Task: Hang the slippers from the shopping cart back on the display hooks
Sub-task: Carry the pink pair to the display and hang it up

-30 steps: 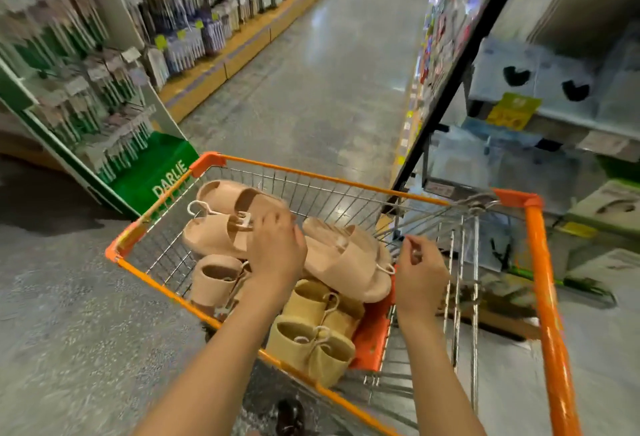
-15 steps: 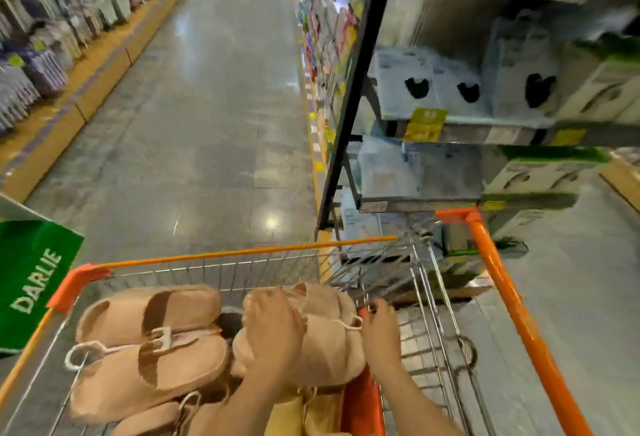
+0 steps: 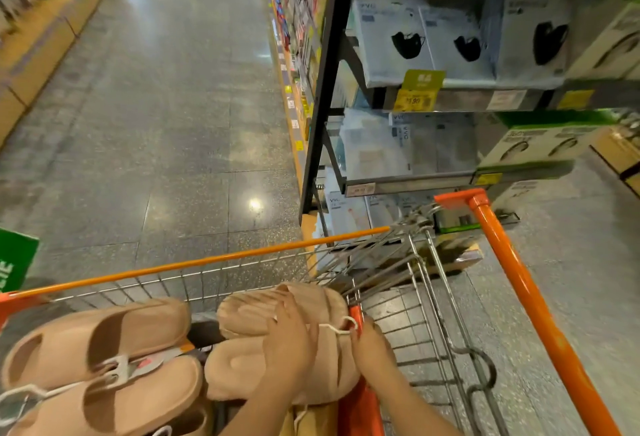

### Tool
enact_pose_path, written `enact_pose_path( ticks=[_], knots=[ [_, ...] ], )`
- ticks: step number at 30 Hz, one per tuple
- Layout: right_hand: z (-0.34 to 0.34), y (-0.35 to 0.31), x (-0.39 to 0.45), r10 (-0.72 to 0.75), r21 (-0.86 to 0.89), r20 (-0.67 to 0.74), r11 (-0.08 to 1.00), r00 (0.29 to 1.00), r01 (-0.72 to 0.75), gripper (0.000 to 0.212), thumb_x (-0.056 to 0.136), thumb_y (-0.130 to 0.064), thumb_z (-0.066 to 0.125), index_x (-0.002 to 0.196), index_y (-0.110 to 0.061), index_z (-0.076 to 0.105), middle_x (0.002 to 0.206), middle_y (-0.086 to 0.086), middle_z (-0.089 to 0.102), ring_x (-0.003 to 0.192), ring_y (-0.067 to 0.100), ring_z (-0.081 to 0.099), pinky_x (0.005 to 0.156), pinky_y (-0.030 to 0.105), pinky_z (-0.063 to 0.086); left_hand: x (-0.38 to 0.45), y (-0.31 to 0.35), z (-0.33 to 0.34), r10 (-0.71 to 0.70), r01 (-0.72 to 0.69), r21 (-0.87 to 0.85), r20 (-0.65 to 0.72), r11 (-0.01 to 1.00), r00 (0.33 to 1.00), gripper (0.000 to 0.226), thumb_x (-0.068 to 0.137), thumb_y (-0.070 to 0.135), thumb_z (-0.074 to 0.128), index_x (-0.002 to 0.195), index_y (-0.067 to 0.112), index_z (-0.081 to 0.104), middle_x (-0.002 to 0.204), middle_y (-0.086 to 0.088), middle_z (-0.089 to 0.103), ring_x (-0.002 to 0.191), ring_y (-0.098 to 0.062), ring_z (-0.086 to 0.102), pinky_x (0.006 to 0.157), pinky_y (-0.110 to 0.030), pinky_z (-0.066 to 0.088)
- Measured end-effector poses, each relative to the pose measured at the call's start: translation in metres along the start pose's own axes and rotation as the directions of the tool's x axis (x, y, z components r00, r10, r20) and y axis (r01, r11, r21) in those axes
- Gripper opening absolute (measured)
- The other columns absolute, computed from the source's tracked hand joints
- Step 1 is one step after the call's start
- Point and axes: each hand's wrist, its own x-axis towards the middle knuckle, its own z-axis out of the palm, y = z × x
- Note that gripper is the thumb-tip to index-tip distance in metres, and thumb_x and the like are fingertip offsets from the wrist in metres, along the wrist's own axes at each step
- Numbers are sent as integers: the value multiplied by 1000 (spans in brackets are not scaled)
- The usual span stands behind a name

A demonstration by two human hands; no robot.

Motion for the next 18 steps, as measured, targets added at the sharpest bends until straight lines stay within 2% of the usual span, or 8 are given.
enact_pose_path(
  ticks=[2,5,8,10,12,15,18],
  knots=[
    [1,-5,4,47,-43,-20,998,999,-48,41,97,-41,31,130,-17,38,118,9,57,105,25,55,80,32,43,3,1,5,-29,40,-112,98,993,995,79,91,46,47,147,8,7,143,-9,32,128,-30,37,95,-36,39],
    [6,-11,9,74,-62,-72,995,995,-79,41,96,-40,36,126,-13,41,122,10,54,113,27,52,88,34,41,11,-1,11,-99,121,-180,125,976,987,90,86,47,56,147,5,4,142,-10,36,129,-30,35,98,-36,37],
    [10,-14,13,126,-72,-126,988,984,-136,31,94,-30,43,119,-12,45,118,9,57,109,26,55,81,32,42,16,-5,16,-168,198,-215,149,956,974,87,82,42,64,144,3,16,139,-10,41,126,-30,39,98,-35,37],
    [10,-15,16,158,-58,-141,984,977,-168,29,92,-24,45,118,-11,45,117,9,59,107,27,56,80,33,43,17,-6,21,-168,210,-305,160,929,973,78,77,35,70,137,3,30,133,-12,44,121,-29,45,96,-34,39],
    [9,-17,19,174,-9,-138,984,975,-177,26,92,-20,45,116,-10,45,118,10,58,107,28,55,80,34,43,17,-4,23,-155,202,-364,153,909,976,69,76,25,71,132,3,36,130,-13,45,117,-29,46,91,-32,39],
    [7,-17,15,137,77,-150,989,979,-127,7,93,-18,44,97,-13,43,108,9,59,85,22,52,63,28,36,16,-1,22,-147,191,-390,140,901,979,67,76,17,68,133,5,35,129,-13,44,116,-27,47,88,-31,40],
    [13,-15,11,24,14,-181,1000,983,-22,15,92,-22,44,94,-11,55,99,5,64,82,20,56,63,27,41,10,-2,17,-141,193,-402,155,895,978,73,77,16,66,139,6,28,131,-12,42,119,-28,46,91,-31,40]
  ],
)
